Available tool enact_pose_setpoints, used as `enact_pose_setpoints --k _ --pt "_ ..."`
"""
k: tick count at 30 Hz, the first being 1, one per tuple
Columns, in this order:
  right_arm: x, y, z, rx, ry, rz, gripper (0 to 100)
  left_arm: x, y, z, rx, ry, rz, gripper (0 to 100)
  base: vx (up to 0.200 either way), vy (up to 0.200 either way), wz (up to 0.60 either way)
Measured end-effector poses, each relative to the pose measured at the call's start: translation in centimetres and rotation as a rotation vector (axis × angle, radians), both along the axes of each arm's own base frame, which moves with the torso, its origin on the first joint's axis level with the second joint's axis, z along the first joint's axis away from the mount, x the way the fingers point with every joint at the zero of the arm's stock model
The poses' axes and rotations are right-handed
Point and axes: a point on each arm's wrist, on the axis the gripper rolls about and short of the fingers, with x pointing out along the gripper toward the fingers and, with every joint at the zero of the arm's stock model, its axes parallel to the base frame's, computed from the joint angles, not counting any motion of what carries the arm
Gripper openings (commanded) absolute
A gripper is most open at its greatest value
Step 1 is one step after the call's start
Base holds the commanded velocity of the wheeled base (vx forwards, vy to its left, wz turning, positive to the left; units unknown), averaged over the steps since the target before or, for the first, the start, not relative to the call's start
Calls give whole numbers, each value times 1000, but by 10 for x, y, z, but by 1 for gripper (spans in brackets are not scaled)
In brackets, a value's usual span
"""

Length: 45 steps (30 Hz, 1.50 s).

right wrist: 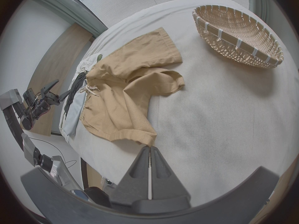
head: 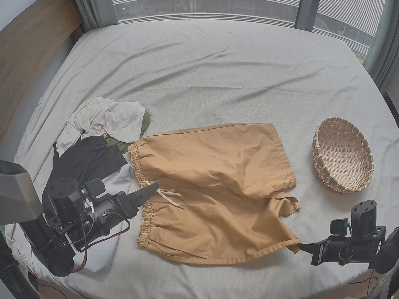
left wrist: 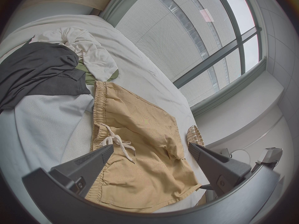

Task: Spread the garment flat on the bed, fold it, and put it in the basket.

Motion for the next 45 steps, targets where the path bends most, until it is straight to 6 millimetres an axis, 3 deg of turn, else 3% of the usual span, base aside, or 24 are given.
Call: enact_pose_setpoints --k 1,10,17,26,35,36,45 --pt "0 -1 -1 -4 10 -2 100 0 0 0 0 -1 0 100 0 0 0" --pt "7 -6 6 33 -67 -56 100 0 0 0 0 -2 0 100 0 0 0" --pt "31 -18 11 82 -139 -163 100 1 -1 1 0 -4 -1 100 0 0 0" --pt "75 -28 -6 141 -260 -216 100 1 -1 1 0 -5 -1 100 0 0 0" --pt "101 -26 -40 154 -232 -224 100 1 -1 2 -2 -11 -2 100 0 0 0" --pt "102 -25 -42 154 -230 -224 0 0 -1 2 -3 -11 -2 100 0 0 0" --pt "111 -22 -49 158 -226 -216 0 0 0 2 -3 -9 -1 100 0 0 0"
